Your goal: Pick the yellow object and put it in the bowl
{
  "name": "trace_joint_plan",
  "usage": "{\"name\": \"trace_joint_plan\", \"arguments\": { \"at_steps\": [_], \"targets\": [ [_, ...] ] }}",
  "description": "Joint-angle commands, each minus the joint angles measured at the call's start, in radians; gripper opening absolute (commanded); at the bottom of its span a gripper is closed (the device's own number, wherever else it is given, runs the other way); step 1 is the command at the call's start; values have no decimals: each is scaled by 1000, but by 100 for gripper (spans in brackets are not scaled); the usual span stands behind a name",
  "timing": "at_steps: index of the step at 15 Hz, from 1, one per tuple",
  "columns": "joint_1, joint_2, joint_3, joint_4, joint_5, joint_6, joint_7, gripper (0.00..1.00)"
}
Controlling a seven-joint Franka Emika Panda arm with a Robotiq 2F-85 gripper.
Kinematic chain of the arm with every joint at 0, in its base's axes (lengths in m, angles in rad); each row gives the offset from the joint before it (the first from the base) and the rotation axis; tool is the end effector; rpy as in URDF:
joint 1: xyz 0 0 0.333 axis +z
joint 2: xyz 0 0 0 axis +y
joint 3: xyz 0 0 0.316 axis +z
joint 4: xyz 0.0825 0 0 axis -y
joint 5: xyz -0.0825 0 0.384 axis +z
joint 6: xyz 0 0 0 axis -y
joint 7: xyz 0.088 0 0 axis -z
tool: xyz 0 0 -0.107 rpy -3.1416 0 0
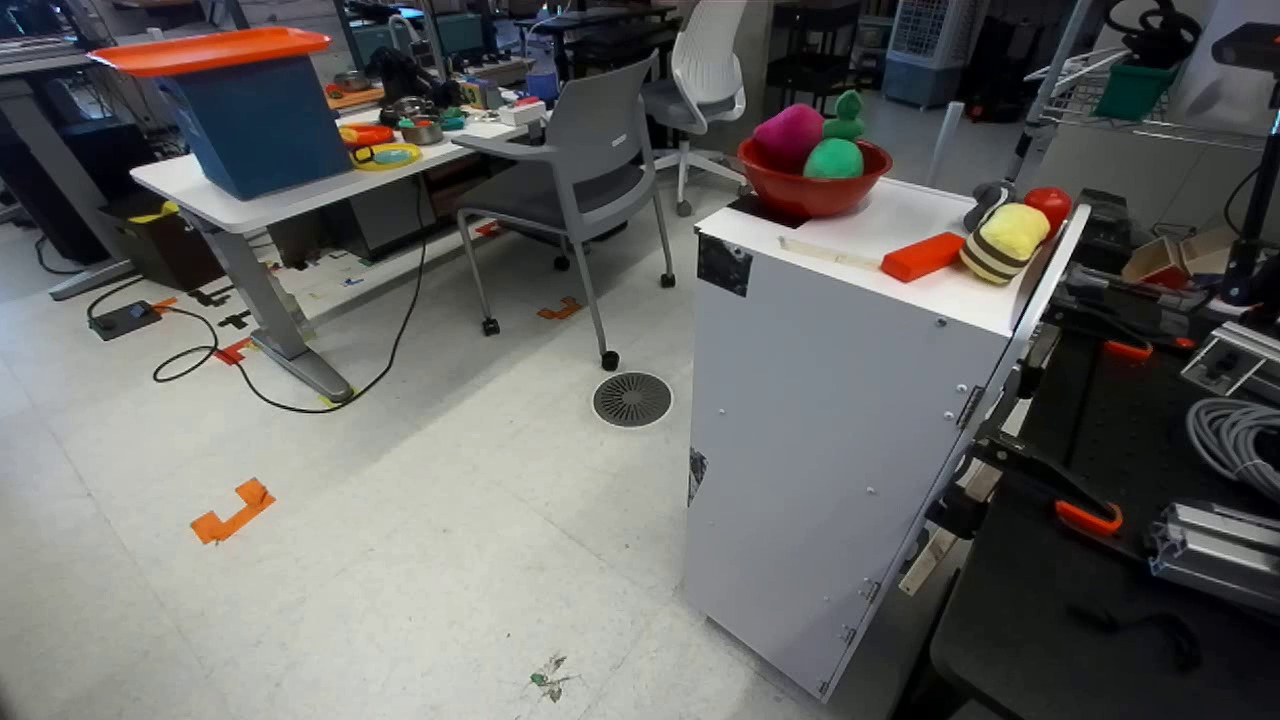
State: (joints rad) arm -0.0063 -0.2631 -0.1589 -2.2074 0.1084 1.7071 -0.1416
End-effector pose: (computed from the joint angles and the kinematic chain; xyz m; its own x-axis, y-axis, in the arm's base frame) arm 0.4412 -0.0666 0.4710 0.9760 -0.0208 -0.2168 -0.0596 -0.9830 -0.1738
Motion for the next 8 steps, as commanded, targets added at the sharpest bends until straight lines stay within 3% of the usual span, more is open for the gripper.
{"name": "trace_joint_plan", "arguments": {
  "at_steps": [1, 8],
  "targets": [
    [-23, 2, 21, 2, 4, -2, -5, 100],
    [-23, 2, 21, 2, 4, -2, -5, 100]
  ]
}}
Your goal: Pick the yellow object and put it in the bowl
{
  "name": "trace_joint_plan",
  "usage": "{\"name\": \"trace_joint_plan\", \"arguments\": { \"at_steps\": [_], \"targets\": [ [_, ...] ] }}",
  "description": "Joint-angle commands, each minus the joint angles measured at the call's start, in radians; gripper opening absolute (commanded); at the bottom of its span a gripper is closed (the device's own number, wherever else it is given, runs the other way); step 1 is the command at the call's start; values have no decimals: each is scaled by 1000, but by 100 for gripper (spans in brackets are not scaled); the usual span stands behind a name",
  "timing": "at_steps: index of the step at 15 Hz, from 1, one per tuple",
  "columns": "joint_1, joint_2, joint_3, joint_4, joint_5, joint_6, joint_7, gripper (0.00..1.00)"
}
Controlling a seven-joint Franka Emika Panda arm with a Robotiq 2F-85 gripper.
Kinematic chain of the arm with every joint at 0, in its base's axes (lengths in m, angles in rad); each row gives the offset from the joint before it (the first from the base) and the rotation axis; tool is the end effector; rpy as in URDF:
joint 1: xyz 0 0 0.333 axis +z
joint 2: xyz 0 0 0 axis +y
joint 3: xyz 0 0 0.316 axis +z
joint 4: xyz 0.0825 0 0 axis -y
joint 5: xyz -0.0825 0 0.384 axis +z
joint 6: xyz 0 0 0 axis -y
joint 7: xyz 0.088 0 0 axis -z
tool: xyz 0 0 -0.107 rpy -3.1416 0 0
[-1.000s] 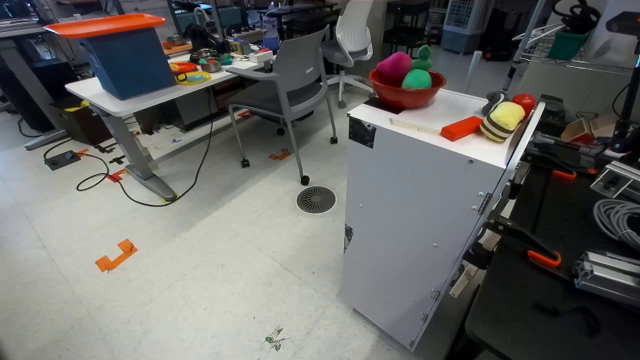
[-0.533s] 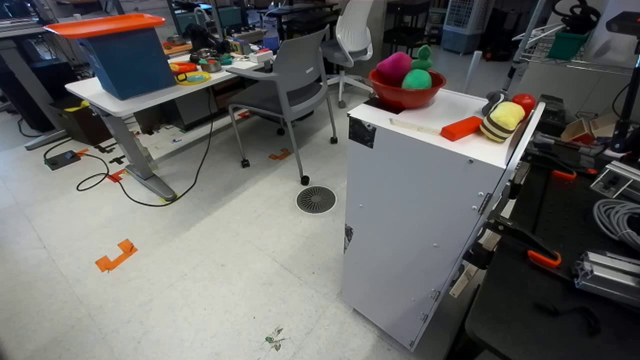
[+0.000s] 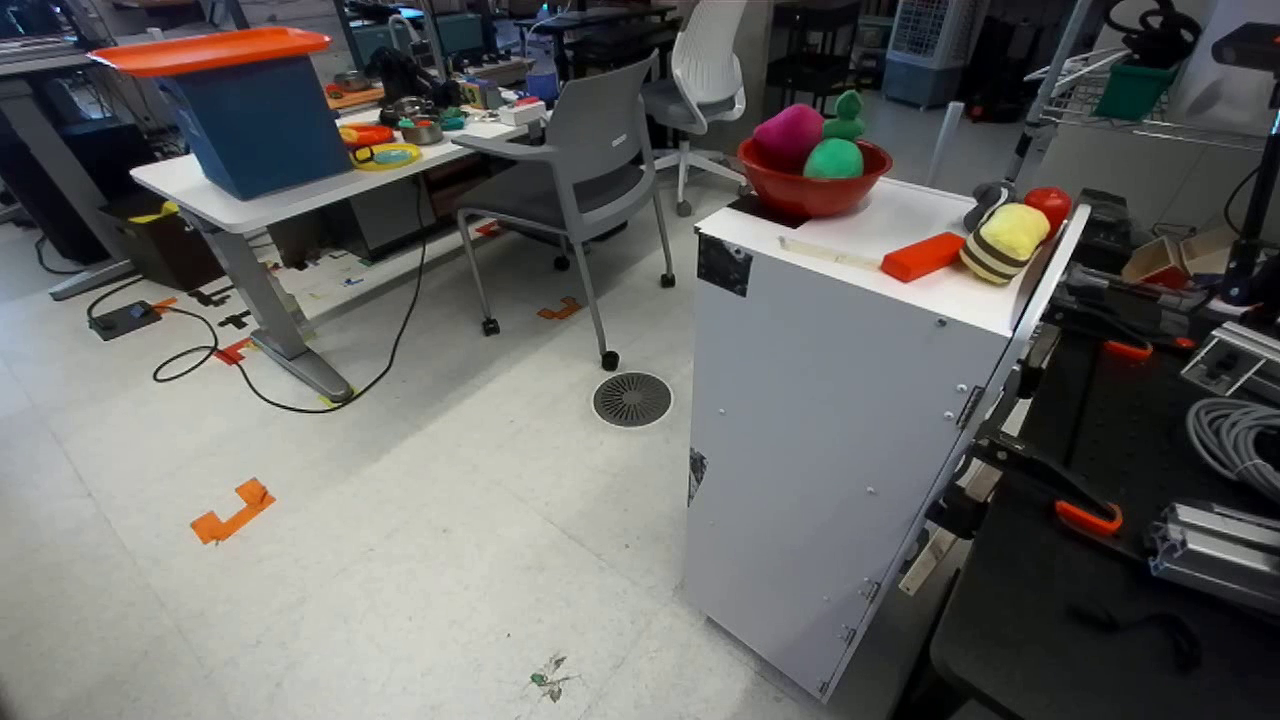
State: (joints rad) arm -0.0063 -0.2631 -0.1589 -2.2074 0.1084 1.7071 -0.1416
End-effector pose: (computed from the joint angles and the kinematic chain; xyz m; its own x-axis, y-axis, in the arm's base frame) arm 0.4412 -0.0666 0.4710 0.9760 -0.0208 -0.2168 -0.0596 -0.9830 -0.1738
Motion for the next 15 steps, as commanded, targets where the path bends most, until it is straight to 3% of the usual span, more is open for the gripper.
{"name": "trace_joint_plan", "arguments": {
  "at_steps": [1, 12, 15],
  "targets": [
    [-23, 7, 20, 8, 6, -8, -10, 100],
    [-7, 187, 64, 191, -30, -112, 25, 100],
    [6, 231, 117, 215, -124, -144, 144, 100]
  ]
}}
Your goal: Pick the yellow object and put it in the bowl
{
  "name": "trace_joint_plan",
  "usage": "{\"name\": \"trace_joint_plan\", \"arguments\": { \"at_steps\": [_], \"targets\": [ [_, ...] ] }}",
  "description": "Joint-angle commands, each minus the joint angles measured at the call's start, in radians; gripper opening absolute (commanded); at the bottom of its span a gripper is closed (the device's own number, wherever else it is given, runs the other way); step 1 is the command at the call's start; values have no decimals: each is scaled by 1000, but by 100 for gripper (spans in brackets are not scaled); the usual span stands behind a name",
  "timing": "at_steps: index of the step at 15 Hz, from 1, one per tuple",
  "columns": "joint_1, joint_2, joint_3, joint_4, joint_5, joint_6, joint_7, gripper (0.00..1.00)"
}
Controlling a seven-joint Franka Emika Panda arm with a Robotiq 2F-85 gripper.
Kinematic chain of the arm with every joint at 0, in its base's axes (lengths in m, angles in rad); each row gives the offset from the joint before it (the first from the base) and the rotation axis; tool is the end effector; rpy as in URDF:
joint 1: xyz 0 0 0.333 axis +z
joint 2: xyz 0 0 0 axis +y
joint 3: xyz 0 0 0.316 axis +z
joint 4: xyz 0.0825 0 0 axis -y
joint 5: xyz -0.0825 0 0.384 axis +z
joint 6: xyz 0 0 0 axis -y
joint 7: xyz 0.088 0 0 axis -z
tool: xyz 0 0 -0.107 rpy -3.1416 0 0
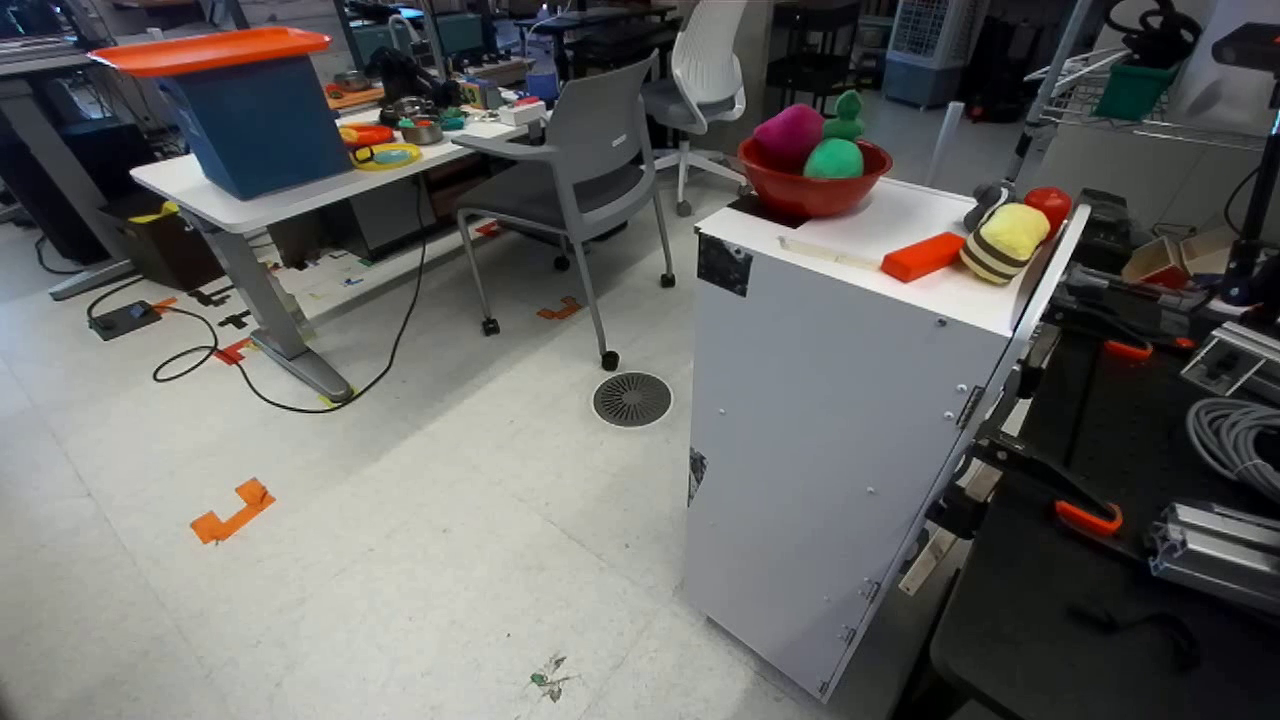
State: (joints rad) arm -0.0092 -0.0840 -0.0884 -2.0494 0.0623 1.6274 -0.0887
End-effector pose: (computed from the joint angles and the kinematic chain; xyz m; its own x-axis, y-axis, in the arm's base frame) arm 0.4878 -0.0421 0.4533 0.9457 -0.0046 -0.3250 -0.0371 -0.9949 -0.0940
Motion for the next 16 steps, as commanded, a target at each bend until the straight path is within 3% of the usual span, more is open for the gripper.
{"name": "trace_joint_plan", "arguments": {
  "at_steps": [1, 5, 10, 16],
  "targets": [
    [19, 61, 65, 59, -96, -86, 96, 100],
    [52, 79, 116, 57, -137, -115, 129, 100],
    [68, 58, 135, 12, -132, -66, 167, 100],
    [71, -16, 143, -109, -227, 123, 245, 100]
  ]
}}
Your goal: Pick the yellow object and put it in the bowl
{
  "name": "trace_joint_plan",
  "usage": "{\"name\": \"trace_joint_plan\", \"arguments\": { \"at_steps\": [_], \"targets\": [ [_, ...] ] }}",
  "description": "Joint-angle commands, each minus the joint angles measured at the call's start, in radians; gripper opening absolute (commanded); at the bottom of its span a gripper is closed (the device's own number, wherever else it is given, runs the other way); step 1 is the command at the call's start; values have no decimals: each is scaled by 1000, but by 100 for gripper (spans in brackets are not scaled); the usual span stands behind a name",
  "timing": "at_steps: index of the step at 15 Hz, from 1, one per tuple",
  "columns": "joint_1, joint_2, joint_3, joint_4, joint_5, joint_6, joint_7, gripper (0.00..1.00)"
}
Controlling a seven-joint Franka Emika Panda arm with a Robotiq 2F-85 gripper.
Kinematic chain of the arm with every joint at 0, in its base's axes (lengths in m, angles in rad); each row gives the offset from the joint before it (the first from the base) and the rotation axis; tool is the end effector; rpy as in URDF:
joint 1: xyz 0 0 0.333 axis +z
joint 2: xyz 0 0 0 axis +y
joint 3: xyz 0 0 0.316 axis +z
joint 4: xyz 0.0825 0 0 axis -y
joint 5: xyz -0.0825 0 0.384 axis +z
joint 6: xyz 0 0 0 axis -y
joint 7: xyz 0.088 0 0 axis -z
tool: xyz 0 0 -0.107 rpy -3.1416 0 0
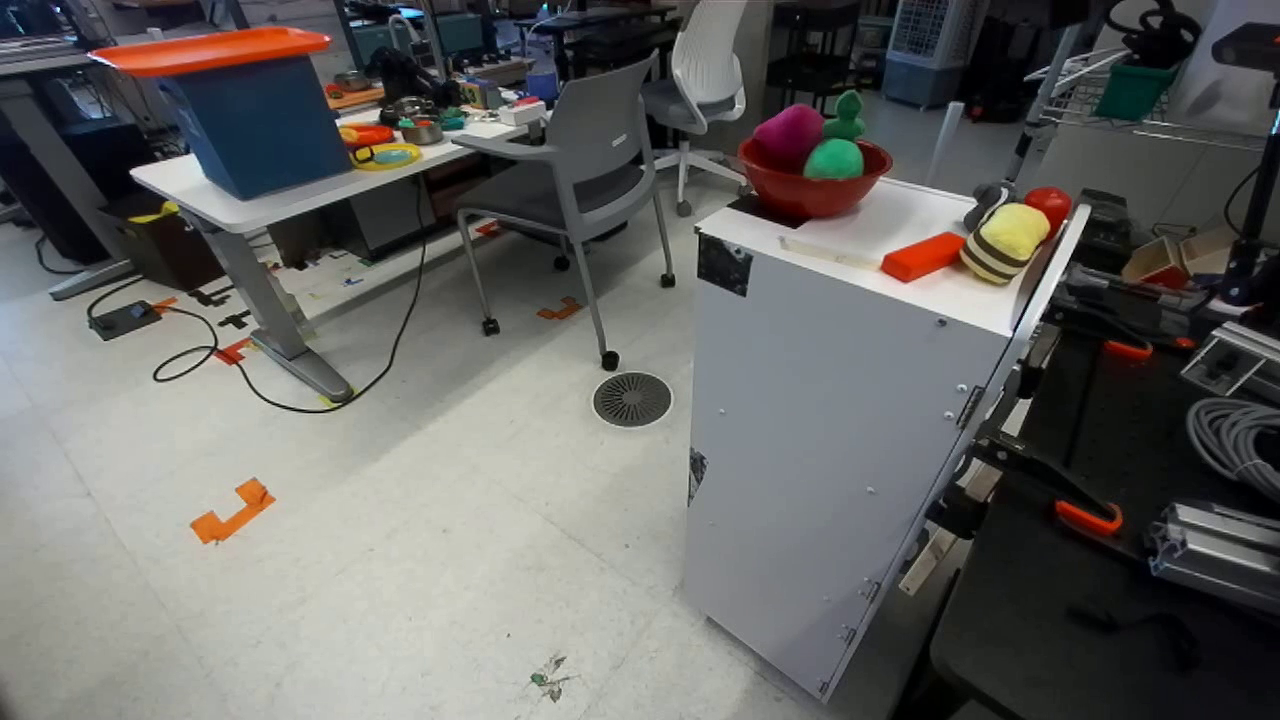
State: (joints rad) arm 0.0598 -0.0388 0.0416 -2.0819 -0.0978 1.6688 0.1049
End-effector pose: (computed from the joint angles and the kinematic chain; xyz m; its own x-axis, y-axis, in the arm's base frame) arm 0.4911 0.0405 0.4194 0.9349 -0.0007 -0.3548 0.0473 -0.9909 0.1264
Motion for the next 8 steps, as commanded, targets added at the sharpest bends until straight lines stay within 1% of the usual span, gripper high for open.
{"name": "trace_joint_plan", "arguments": {
  "at_steps": [1, 3, 5, 8],
  "targets": [
    [1, -74, 15, -97, -83, 106, 56, 100],
    [-1, -99, 16, -132, -100, 151, 61, 100],
    [-8, -122, 15, -159, -108, 200, 125, 100],
    [-9, -154, 17, -196, -101, 268, 147, 100]
  ]
}}
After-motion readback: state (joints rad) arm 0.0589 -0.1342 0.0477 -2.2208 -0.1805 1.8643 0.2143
